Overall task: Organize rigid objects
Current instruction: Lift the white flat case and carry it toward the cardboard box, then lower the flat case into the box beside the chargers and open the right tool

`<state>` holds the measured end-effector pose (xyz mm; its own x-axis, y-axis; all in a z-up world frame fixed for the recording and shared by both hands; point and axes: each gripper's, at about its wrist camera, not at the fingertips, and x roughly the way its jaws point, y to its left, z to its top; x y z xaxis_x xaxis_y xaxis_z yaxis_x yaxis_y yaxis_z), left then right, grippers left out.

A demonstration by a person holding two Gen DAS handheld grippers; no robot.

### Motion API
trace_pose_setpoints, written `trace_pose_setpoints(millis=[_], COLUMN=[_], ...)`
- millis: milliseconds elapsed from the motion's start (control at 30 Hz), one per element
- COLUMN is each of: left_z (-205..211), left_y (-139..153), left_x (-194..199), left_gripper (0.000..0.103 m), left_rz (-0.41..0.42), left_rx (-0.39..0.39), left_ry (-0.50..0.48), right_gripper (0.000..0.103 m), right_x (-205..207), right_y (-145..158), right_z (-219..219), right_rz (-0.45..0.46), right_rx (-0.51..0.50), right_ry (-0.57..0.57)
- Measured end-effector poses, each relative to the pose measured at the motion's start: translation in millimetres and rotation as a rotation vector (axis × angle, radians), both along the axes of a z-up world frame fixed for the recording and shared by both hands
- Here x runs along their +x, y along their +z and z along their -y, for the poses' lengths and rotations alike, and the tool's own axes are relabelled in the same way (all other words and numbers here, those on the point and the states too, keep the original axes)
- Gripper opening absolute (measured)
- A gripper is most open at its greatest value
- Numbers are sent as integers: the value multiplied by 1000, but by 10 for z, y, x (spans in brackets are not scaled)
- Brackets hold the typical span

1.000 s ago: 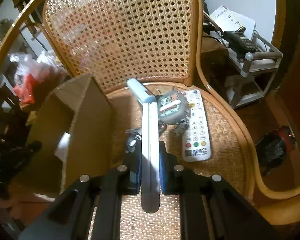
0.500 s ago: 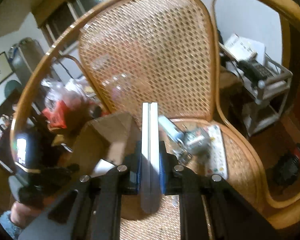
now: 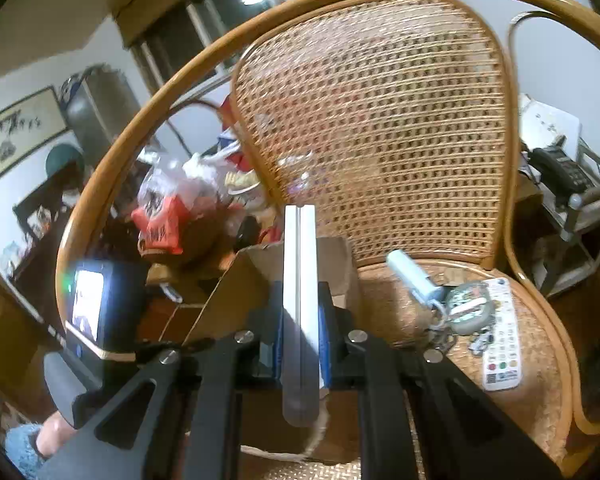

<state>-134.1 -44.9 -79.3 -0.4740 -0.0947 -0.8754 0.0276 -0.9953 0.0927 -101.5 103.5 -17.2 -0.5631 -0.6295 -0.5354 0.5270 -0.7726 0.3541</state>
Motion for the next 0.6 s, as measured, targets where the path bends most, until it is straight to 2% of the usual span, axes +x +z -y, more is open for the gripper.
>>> trace_pose_setpoints(millis=[233, 400, 600], left_z=[13, 16, 29], left_y=[1, -1, -5], left_x=[2, 0, -4], left_gripper=[4, 4, 4], left_rz=[0, 1, 2], left_rx=[0, 3, 8], left_ry=[-1, 1, 2], right_gripper=[16, 16, 16], right_x=[61, 129, 88], right_y=[-218, -335, -456], right_z=[355, 517, 606], right_rz=[4, -36, -10], right_rx=[167, 277, 323], right_ry=[38, 61, 81])
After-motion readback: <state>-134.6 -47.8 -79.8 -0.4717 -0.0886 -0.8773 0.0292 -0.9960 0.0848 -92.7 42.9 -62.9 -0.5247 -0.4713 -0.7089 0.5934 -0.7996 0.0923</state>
